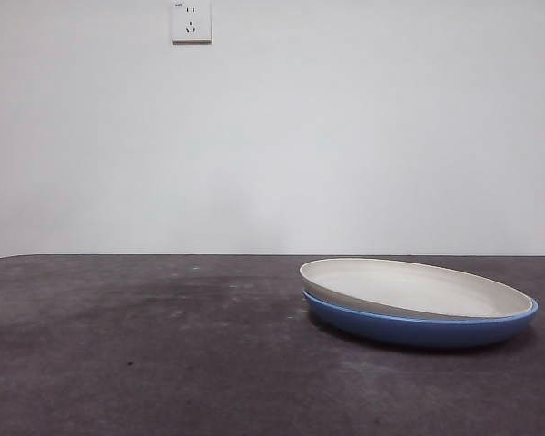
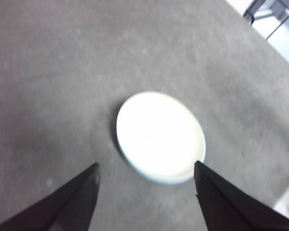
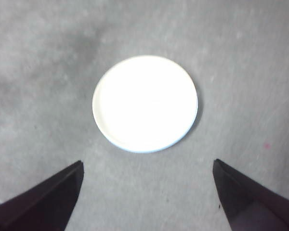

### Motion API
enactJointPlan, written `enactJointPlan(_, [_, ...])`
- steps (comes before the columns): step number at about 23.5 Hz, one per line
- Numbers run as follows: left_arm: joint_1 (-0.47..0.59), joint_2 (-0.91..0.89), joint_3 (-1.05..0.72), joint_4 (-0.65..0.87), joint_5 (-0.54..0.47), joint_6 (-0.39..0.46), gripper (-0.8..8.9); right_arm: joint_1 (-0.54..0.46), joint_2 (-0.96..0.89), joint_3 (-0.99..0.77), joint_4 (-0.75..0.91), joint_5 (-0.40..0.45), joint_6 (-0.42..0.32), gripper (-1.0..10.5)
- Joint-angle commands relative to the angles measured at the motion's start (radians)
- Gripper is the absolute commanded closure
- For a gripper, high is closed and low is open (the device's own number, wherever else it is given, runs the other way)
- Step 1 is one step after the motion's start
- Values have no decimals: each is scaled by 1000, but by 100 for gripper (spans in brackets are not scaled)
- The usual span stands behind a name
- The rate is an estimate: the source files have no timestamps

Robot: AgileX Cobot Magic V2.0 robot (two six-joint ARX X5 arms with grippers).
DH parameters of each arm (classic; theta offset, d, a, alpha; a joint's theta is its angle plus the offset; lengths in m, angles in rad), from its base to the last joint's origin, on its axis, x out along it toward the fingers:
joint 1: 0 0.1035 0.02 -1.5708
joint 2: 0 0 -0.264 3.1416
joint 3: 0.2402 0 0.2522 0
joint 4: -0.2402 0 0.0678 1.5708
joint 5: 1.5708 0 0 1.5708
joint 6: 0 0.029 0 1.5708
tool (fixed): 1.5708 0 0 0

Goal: Pick up the white plate, put it on the blue plate, put it on desk

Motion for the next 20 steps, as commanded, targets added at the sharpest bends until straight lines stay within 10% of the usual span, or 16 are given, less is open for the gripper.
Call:
enactJointPlan(1, [-4, -87, -106, 3, 11, 27, 497, 4, 11, -12, 9, -5, 7, 517])
enactJointPlan(8, [-13, -245, -350, -3, 184, 32, 502, 4, 11, -74, 9, -32, 12, 517])
enactJointPlan(20, [-15, -246, -351, 9, 184, 29, 502, 4, 84, -77, 48, -27, 68, 518])
